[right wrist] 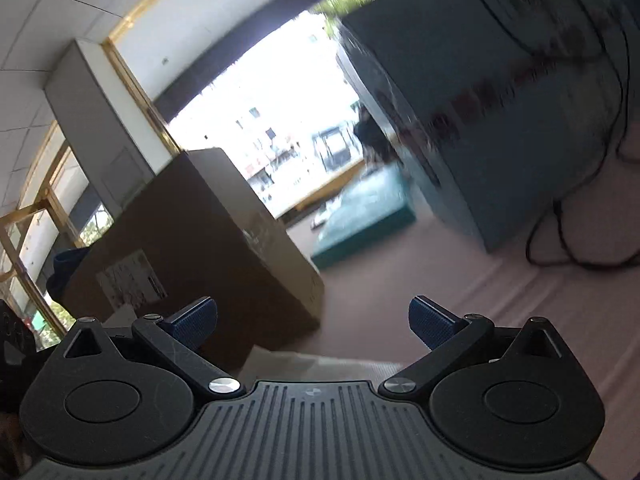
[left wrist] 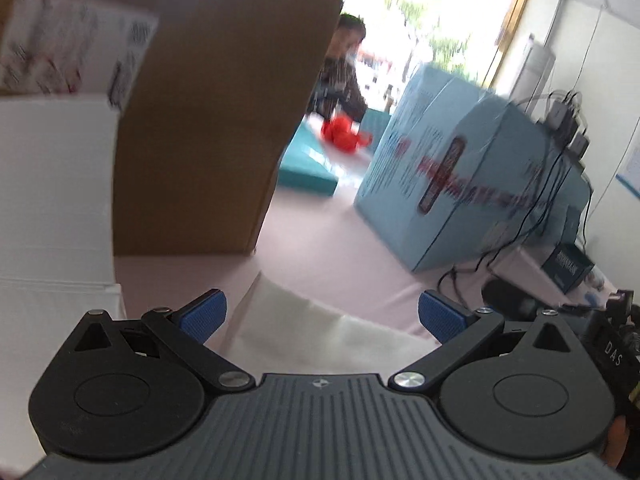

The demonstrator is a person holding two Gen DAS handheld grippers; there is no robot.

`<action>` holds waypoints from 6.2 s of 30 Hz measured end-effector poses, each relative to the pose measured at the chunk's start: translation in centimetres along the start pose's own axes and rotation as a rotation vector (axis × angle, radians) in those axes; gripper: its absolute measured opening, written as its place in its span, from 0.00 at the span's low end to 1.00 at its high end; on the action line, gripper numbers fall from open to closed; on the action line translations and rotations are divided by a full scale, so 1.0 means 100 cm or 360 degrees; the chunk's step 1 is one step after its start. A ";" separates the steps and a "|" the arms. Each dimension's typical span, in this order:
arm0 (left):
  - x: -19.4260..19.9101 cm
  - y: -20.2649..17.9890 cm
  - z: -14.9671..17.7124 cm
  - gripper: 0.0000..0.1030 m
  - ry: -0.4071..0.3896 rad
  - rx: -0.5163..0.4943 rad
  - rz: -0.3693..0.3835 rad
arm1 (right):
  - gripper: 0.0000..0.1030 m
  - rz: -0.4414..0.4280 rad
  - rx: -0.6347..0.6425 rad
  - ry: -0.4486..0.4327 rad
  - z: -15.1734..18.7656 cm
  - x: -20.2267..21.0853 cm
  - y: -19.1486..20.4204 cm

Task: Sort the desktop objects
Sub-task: 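Reach the right gripper to the white napkin stack and pinch a napkin corner, then close the left gripper on the napkin edge while the right gripper holds its corner, then lift the white napkin with both grippers and carry it toward the white box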

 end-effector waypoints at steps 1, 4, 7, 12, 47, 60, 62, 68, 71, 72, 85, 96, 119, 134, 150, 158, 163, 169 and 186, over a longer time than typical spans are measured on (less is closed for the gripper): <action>-0.007 0.003 -0.003 1.00 0.0033 0.0016 0.0019 | 1.00 -0.0012 -0.0062 0.0022 0.002 -0.001 -0.007; -0.019 0.006 -0.001 1.00 0.0110 -0.0058 0.0047 | 1.00 0.0003 -0.0153 0.0141 0.008 -0.006 -0.014; -0.024 0.004 0.006 1.00 0.0167 -0.0140 0.0079 | 1.00 0.0041 -0.0152 0.0170 0.012 -0.008 -0.015; -0.051 0.009 0.017 1.00 0.0323 -0.0020 0.0036 | 1.00 0.0117 -0.0155 0.0199 0.017 -0.012 -0.017; -0.032 -0.008 0.027 1.00 -0.0008 -0.0224 -0.0408 | 0.08 0.0151 -0.0041 0.0231 0.013 0.014 -0.017; -0.065 -0.014 0.043 1.00 0.0309 -0.0305 -0.0272 | 0.08 0.0204 -0.0026 0.0265 0.017 0.010 -0.023; -0.065 -0.006 0.041 0.98 0.0327 -0.0207 -0.0234 | 0.08 0.0207 -0.0031 0.0270 0.018 0.009 -0.024; -0.058 0.011 0.035 0.63 0.0386 0.0027 -0.0064 | 0.08 0.0217 -0.0025 0.0287 0.020 0.006 -0.024; -0.051 0.008 0.033 0.47 0.0344 -0.0006 -0.0110 | 0.08 0.0225 -0.0023 0.0292 0.021 0.005 -0.024; -0.049 0.008 0.033 0.45 0.0334 -0.0012 -0.0133 | 0.08 0.0227 -0.0023 0.0293 0.021 0.004 -0.024; -0.029 -0.001 0.030 0.14 0.0237 -0.0121 -0.0304 | 0.08 0.0174 0.0023 0.0231 0.018 0.010 -0.015; -0.002 -0.014 0.029 0.10 0.0124 -0.0155 -0.0385 | 0.08 0.0021 0.0043 0.0132 0.013 0.026 -0.001; 0.058 -0.037 0.027 0.06 -0.0113 -0.0237 -0.0379 | 0.08 -0.0059 0.0210 -0.0152 0.011 0.052 0.032; 0.124 -0.015 0.039 0.06 -0.0209 -0.0208 -0.0379 | 0.08 -0.0147 0.0307 -0.0229 0.026 0.061 0.101; 0.258 0.061 0.078 0.06 -0.0376 -0.0046 -0.0509 | 0.08 -0.0304 0.0564 -0.0130 0.068 0.041 0.252; 0.281 0.110 0.102 0.06 -0.0323 0.0086 -0.0607 | 0.08 -0.0302 0.0581 0.0011 0.085 -0.004 0.281; 0.266 0.127 0.095 0.06 -0.0266 0.0137 -0.0625 | 0.08 -0.0280 0.0581 0.0084 0.092 -0.026 0.293; 0.227 0.130 0.054 0.06 -0.0148 0.0136 -0.0631 | 0.07 -0.0216 0.0512 0.0159 0.071 -0.058 0.298; 0.169 0.153 0.031 0.06 -0.0023 0.0144 -0.0591 | 0.08 -0.0242 0.0368 0.0314 0.065 -0.092 0.269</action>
Point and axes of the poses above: each gripper's, at about its wrist camera, not at the fingertips, and x roughly against the way its jaws point, y to its left, z to its underside, the point moved 6 cm from there along -x, roughly the way its jaws point, and after that the axes turned 14 degrees about y, right-handed, at the moved point
